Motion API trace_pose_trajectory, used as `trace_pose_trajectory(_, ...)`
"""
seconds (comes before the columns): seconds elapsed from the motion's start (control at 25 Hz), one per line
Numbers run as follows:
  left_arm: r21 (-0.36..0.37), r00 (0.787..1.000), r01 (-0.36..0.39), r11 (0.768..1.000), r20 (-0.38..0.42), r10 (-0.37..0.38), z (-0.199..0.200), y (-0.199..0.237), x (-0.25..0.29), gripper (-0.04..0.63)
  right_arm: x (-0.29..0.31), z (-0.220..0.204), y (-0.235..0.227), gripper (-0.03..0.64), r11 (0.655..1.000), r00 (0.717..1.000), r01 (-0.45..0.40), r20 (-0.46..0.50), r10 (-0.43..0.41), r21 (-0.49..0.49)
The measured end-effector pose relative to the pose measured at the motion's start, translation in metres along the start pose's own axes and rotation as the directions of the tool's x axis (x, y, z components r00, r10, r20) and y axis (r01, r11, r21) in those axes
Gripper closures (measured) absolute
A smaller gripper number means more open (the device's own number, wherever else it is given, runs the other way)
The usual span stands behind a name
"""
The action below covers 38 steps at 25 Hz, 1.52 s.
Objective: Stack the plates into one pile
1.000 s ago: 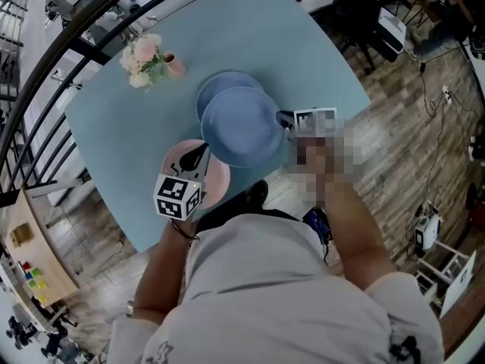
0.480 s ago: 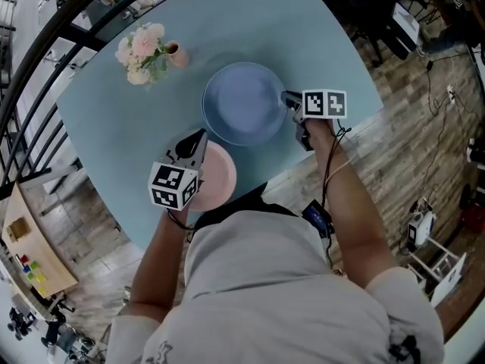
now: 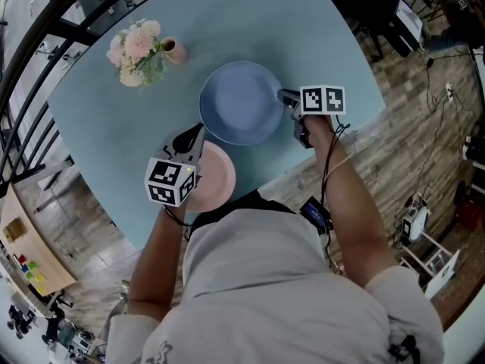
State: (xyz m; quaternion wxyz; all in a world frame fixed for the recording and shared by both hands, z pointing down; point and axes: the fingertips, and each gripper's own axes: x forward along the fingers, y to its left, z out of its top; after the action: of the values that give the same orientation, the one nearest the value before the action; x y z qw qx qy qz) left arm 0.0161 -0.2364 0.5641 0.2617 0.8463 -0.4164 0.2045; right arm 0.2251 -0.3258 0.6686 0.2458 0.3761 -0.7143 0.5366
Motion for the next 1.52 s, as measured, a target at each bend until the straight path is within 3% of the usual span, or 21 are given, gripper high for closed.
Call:
trace_pose_trajectory(0.16,-0.007,1.0,-0.003,1.0,0.001,0.003,0.0,0.003,0.0,0.591,0.004,-0.002,-0.002,0.556,1.0,1.0,0.005,-0.013,-0.005,-0.006)
trace_pose_trajectory(0.28,-0.012,1.0,-0.007,1.0,-0.001,0.007,-0.002,0.005,0.0,0.591,0.007,-0.002,-0.005,0.474,0.999,0.999,0.028,-0.016,-0.028,-0.023)
trace_pose_trajectory(0.44,-0.009,1.0,-0.011,1.0,0.001,0.011,-0.002,0.004,-0.002,0.591,0.002,0.001,-0.01,0.431,0.995,0.997,0.074,0.007,-0.074,-0.074)
trace_pose_trajectory(0.92,0.033,0.999,-0.019,0.999,0.044,0.017,0.006,-0.025,-0.02,0.591,-0.032,-0.021,0.002,0.43,0.992,0.997,0.056,0.05,-0.051,-0.114)
trace_pose_trajectory(1.52,0.092,0.993,-0.065,0.994,0.108,0.055,-0.006,-0.08,-0.074,0.591,-0.099,-0.092,0.028,0.43,0.985,0.996,0.015,0.093,0.001,-0.174)
